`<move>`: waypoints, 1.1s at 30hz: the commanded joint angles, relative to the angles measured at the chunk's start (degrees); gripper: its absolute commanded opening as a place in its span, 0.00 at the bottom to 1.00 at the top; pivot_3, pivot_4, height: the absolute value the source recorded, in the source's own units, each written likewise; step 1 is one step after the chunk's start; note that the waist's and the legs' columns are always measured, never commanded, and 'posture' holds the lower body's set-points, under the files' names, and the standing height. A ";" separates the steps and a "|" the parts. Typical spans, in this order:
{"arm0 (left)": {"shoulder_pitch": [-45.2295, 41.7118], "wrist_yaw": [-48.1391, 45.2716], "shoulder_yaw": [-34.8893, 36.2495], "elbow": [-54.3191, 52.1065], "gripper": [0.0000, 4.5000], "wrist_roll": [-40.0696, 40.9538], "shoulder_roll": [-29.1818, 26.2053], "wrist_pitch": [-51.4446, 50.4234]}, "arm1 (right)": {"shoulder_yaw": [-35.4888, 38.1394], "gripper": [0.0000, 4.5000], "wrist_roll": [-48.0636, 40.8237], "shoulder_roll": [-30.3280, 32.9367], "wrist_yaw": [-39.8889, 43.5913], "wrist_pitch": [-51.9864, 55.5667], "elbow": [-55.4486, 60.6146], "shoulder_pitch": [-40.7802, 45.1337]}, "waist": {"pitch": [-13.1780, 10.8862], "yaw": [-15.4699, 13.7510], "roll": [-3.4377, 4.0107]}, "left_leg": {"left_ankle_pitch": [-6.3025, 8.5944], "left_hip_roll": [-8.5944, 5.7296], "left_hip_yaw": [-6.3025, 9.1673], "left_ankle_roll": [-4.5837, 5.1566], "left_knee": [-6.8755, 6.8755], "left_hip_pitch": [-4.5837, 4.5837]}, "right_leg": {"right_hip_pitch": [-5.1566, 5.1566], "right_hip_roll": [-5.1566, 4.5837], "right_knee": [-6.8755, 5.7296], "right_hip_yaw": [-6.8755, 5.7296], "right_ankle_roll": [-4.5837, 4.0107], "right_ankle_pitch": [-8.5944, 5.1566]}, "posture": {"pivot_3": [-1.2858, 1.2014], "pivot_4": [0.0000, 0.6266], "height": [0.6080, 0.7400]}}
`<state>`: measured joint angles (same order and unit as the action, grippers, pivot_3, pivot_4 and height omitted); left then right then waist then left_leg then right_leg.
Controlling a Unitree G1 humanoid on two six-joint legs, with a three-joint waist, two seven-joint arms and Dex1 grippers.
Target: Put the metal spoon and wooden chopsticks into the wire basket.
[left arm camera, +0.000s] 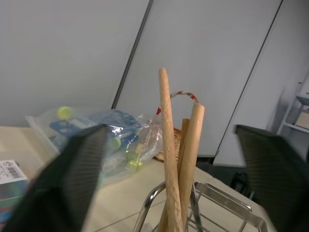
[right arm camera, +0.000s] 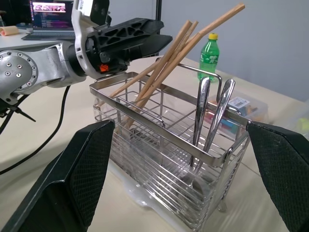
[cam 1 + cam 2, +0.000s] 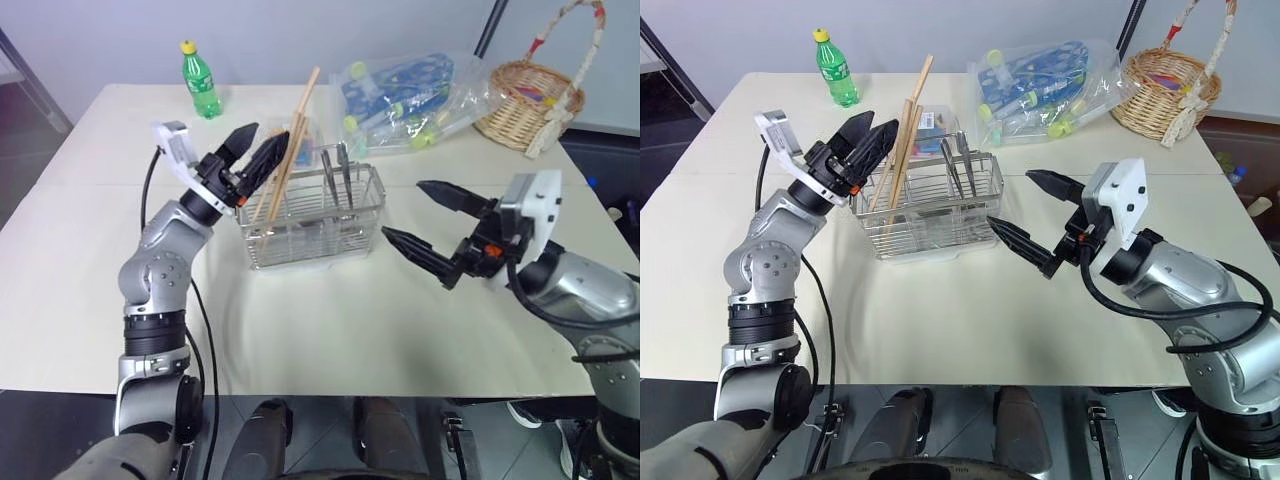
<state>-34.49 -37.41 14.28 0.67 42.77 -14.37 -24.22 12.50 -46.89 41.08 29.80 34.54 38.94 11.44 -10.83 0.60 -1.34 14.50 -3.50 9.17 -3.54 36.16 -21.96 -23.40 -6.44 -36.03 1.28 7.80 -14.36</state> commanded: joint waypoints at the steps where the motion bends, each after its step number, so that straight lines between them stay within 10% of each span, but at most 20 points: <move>1: -0.77 1.71 0.98 -3.97 1.00 1.31 -0.81 -0.50 | 0.31 1.00 0.41 -0.40 0.74 -1.33 0.01 1.13 | 0.00 0.05 0.00 | 0.00 0.00 0.00 0.00 0.00 0.00 | 0.00 0.00 0.00 0.00 0.00 0.00 | 0.52 0.24 1.00; 20: -4.10 8.20 6.04 -10.90 1.00 7.12 -12.81 -8.33 | -0.52 1.00 3.23 -2.24 3.84 -2.71 -5.21 4.60 | 0.00 0.28 0.01 | 0.00 0.00 0.00 0.00 -0.02 0.01 | -0.03 0.00 -0.02 0.00 0.00 0.00 | 0.52 0.24 1.00; 33: 14.94 6.64 13.90 -20.48 1.00 7.85 -27.66 -15.37 | 2.35 1.00 4.23 -3.46 3.00 -3.41 -9.00 2.93 | -0.03 0.17 0.06 | 0.00 0.02 -0.01 0.00 -0.11 0.02 | -0.05 0.00 -0.01 0.02 -0.02 -0.01 | 0.52 0.24 1.00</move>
<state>-20.43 -30.28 25.88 -16.71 49.29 -41.16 -39.35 12.97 -42.36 37.91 33.02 32.19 29.35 14.30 -10.86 0.77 -1.28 14.50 -3.48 9.17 -3.53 36.05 -21.95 -23.45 -6.45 -36.03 1.31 7.78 -14.37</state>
